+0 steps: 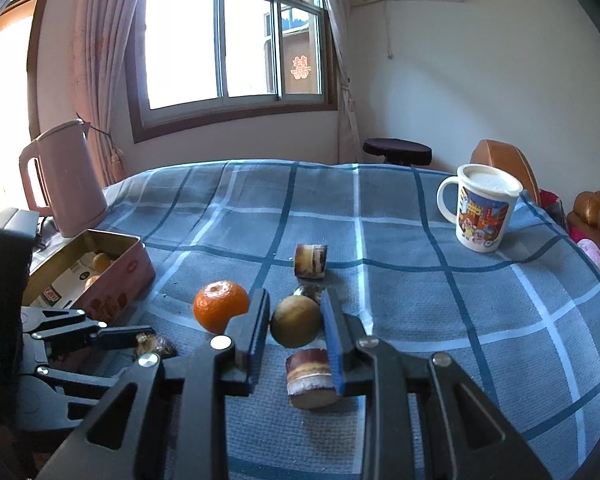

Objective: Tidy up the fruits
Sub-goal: 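Grasp the brown kiwi with the right gripper while the left gripper lowers onto the brown round fruit, then close the left gripper on the brown round fruit and lift it while the right gripper holds the kiwi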

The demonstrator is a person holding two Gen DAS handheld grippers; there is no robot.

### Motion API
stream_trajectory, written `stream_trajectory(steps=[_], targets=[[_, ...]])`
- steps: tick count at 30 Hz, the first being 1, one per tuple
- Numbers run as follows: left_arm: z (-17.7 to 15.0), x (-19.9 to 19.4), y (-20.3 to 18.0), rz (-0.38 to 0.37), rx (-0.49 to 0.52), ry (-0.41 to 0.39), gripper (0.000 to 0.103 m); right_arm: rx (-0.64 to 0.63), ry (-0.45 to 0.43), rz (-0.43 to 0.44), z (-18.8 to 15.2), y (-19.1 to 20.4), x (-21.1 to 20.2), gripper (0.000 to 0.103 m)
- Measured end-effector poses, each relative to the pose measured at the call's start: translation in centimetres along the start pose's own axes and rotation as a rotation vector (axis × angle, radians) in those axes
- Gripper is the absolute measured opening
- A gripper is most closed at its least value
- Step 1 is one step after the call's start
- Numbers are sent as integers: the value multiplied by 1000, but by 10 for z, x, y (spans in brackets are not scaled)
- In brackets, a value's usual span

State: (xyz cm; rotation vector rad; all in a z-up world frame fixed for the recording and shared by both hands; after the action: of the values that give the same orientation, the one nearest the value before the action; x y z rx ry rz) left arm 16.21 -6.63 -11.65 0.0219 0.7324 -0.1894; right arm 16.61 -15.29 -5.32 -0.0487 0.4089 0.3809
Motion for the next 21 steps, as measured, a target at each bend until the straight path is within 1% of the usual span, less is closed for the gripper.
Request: stream_trajectory(steps=[5, 8, 13, 21], targets=[[-1, -2, -5, -9, 16, -10, 41, 1, -1, 2, 0, 0, 0, 30], [1, -10, -4, -19, 10, -48, 41, 5, -7, 5, 0, 0, -2, 30], [4, -23, -3, 15, 19, -112, 41, -2, -23, 13, 1, 1, -5, 30], [7, -34, -2, 47, 24, -174, 41, -16, -47, 28, 2, 5, -9, 30]])
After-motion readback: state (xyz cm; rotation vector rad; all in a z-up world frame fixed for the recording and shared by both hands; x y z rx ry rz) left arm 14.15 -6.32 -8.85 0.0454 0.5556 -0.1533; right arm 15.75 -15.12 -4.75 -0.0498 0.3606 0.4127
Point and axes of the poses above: each gripper's, at about its wrist camera, not at the fingertips, and x roughly the way its jaws point, y to its left, z to its top, the point moved 5 cm from there along x, roughly the way its jaws point, and after that the axes turned 7 degrees about -y, right-handed, at the moved point
